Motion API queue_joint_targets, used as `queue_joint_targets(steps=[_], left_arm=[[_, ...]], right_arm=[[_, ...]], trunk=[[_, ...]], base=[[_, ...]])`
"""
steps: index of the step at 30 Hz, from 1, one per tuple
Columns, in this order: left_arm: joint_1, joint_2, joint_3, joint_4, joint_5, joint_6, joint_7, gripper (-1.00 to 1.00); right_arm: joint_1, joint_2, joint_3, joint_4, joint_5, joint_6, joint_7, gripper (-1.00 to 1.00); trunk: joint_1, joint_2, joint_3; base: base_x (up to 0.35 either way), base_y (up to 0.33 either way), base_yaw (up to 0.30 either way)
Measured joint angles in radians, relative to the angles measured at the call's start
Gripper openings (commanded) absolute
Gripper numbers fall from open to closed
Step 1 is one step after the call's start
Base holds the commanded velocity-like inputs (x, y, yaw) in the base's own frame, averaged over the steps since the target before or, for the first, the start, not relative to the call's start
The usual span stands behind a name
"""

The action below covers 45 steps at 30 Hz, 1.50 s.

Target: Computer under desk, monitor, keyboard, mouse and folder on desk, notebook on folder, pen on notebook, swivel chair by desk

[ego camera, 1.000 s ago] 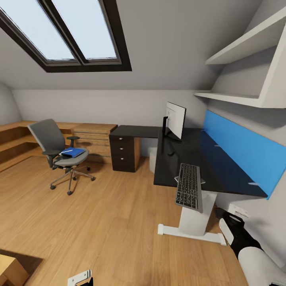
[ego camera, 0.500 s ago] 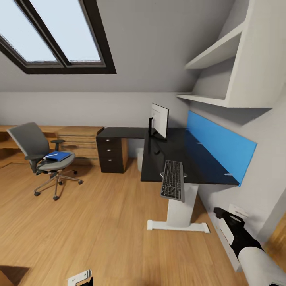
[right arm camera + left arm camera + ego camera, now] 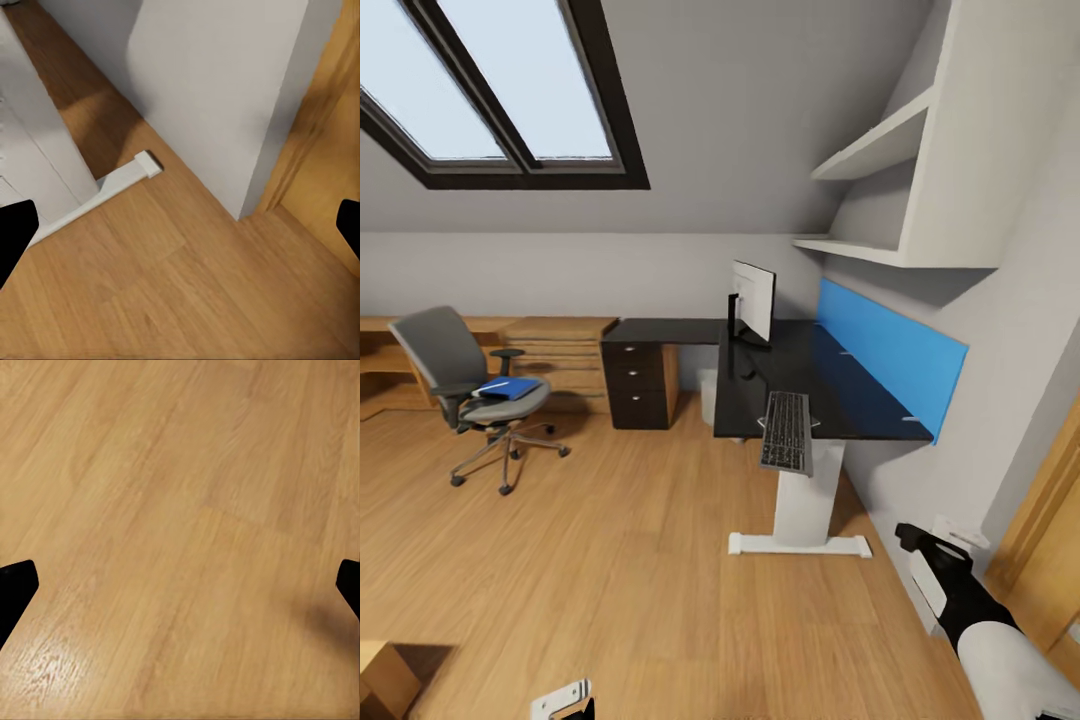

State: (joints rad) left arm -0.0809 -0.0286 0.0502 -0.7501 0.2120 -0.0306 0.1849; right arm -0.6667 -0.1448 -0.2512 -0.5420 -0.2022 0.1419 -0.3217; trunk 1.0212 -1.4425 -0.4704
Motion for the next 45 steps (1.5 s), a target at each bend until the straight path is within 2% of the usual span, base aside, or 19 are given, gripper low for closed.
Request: queue_joint_targets(steps=[4,11,15,20,21,27,30,33,36,39,40,44,45], left_arm=[[0.0,0.0,0.0,0.0,0.0,0.0,0.001,1.0],[0.0,-0.001,-0.001,0.001,0.001,0.0,0.001,1.0],[0.0,-0.002,-0.002,0.001,0.001,0.001,0.002,1.0],[0.0,-0.001,-0.004,-0.009,0.002,0.002,0.001,1.0],[0.0,-0.002,-0.004,-0.03,0.002,0.004,0.001,1.0],[0.0,-0.007,-0.005,-0.135,0.002,0.028,0.0,1.0],[0.0,-0.01,-0.007,-0.238,0.004,0.095,0.006,1.0],[0.0,-0.012,-0.006,-0.334,0.003,0.191,0.017,1.0],[0.0,-0.015,-0.007,-0.43,0.003,0.299,0.026,1.0],[0.0,-0.018,-0.007,-0.509,0.004,0.39,0.031,1.0],[0.0,-0.023,-0.007,-0.546,0.004,0.435,0.033,1.0],[0.001,-0.04,-0.008,-0.595,0.004,0.495,0.035,1.0],[0.001,-0.049,-0.008,-0.608,0.003,0.51,0.035,1.0]], right_arm=[[0.001,-0.001,-0.001,0.001,-0.001,0.001,0.002,1.0],[0.002,0.007,0.0,0.001,-0.034,0.0,0.019,1.0],[0.004,0.02,0.0,0.001,-0.06,-0.001,0.06,1.0],[0.006,0.039,0.0,0.002,-0.086,-0.001,0.145,1.0],[0.006,0.05,0.001,0.003,-0.098,-0.001,0.192,1.0],[0.007,0.098,0.005,0.004,-0.12,-0.004,0.349,1.0],[0.008,0.135,0.006,0.004,-0.125,-0.006,0.434,1.0],[0.008,0.152,0.005,0.003,-0.129,-0.007,0.47,1.0],[0.008,0.161,0.007,0.002,-0.157,-0.006,0.49,1.0],[0.008,0.168,0.008,0.001,-0.211,-0.004,0.501,1.0],[0.008,0.174,0.01,0.001,-0.258,-0.004,0.506,1.0],[0.009,0.195,0.014,0.0,-0.344,-0.005,0.514,1.0],[0.008,0.208,0.015,0.0,-0.37,-0.006,0.522,1.0]], trunk=[[0.0,0.0,0.0],[0.0,0.0,0.0],[0.0,0.0,0.0],[0.0,0.0,0.0],[0.0,0.0,0.0],[0.0,0.0,0.0],[0.0,0.0,0.0],[0.0,0.0,0.0],[0.0,0.0,0.0],[0.0,0.0,0.0],[0.0,0.0,0.0],[0.0,0.0,0.0],[0.0,0.0,0.0]], base=[[-0.015,0.006,0.0],[-0.003,0.001,0.0],[0.0,0.0,0.0],[0.0,0.0,0.0],[0.0,0.0,0.0],[0.0,0.0,0.0],[0.0,0.0,0.0],[0.0,0.0,0.0],[0.0,0.0,0.0],[0.0,0.0,0.0],[0.0,0.0,0.0],[0.0,0.0,0.0],[0.0,0.0,0.0]])
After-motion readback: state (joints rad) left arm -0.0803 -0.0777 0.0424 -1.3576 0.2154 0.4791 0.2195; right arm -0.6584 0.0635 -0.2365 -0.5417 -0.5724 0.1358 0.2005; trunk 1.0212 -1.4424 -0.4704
